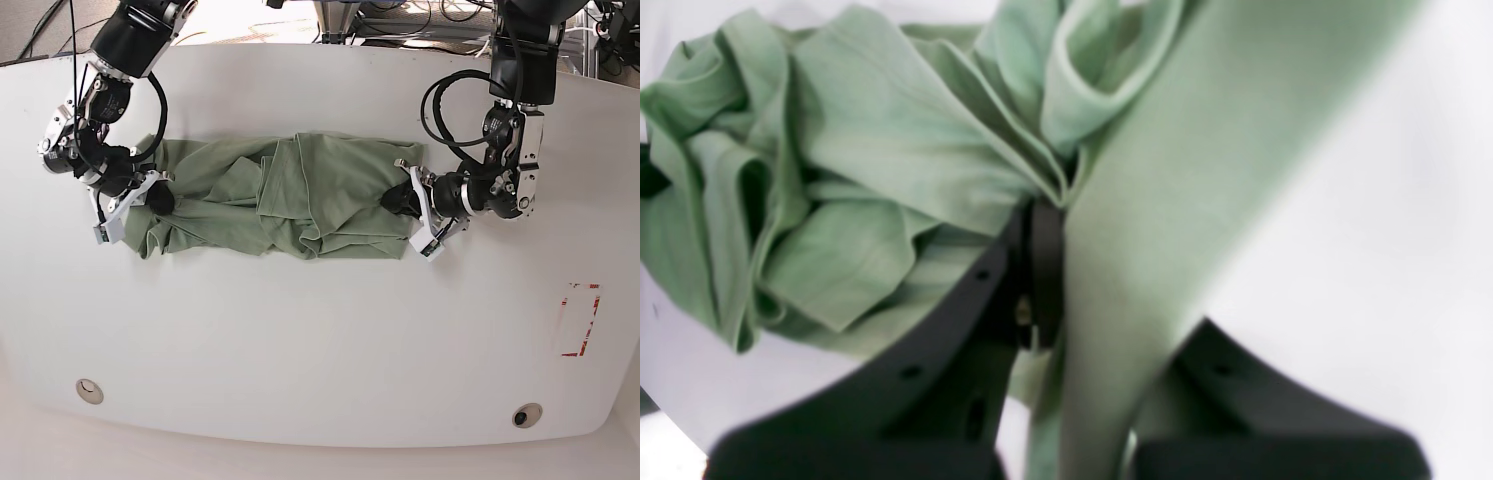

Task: Layout the t-shirt on the table in an organized manner, then fold the t-shirt properly
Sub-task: 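Regrasp the strip's other end with the right gripper, then push both held ends toward each other, bunching the polo into a bundle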

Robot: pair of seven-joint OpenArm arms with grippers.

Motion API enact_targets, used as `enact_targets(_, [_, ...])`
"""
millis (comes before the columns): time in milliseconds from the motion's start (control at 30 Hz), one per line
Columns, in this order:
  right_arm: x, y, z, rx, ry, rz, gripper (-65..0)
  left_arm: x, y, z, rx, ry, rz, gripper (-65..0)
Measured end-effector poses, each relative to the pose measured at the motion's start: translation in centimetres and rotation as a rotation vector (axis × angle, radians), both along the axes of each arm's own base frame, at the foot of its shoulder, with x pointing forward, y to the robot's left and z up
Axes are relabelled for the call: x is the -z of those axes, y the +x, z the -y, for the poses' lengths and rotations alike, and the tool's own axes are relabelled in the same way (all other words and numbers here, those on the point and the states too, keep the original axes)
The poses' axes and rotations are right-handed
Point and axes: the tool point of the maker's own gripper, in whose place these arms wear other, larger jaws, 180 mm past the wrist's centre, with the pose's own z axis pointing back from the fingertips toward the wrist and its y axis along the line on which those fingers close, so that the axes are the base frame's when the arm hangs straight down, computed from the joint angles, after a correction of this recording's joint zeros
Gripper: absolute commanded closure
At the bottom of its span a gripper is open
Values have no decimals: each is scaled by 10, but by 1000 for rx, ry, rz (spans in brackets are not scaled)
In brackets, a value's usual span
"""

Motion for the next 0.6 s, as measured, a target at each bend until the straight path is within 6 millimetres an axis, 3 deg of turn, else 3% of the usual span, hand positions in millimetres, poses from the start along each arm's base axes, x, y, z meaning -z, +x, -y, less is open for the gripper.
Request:
enact_targets(233, [-20, -22, -3, -61, -132, 2, 0, 1, -2, 5, 11, -4, -3, 0])
enact_targets(500, [-58, -22, -38, -172, -222, 111, 0, 1, -9, 33, 109, 1, 0, 0])
enact_targets(600, [-62, -21, -53, -221, -224, 127, 0, 1, -12, 46, 125, -10, -4, 0])
